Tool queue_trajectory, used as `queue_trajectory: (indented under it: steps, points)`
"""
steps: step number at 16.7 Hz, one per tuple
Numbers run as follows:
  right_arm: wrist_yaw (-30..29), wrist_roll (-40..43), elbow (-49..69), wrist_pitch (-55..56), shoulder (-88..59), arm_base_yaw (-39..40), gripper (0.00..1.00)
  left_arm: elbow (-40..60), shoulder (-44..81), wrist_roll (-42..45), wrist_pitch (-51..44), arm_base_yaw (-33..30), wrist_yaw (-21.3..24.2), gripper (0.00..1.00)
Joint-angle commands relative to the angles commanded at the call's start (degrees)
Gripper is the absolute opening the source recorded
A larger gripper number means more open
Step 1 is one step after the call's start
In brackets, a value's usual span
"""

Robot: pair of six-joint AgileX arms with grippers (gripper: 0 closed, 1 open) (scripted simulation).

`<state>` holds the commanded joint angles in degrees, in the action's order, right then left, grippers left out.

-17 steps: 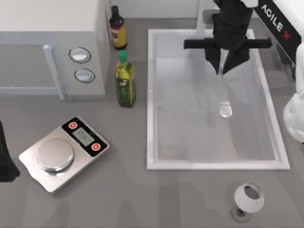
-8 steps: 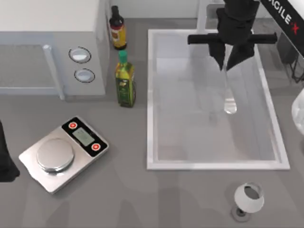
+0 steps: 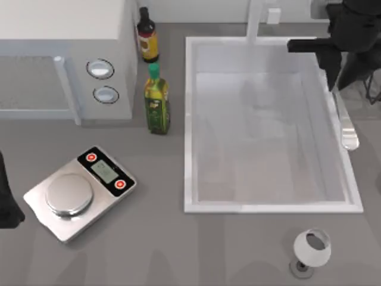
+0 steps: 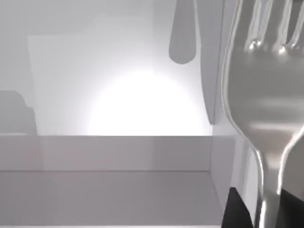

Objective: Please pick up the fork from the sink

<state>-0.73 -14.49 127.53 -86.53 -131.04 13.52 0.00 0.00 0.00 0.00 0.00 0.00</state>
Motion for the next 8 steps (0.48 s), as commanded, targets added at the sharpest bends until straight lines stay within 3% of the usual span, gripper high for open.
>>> queue_trajectory:
  steps: [4, 8]
  points:
    - [0.41, 3.21, -18.04, 3.52, 13.15, -3.16, 0.00, 0.00, 0.00, 0.00, 0.00, 0.00, 0.00, 1.00]
    - [0.66, 5.11, -26.48, 5.53, 20.83, -5.02, 0.00, 0.00, 0.00, 0.00, 0.00, 0.00, 0.00, 1.00]
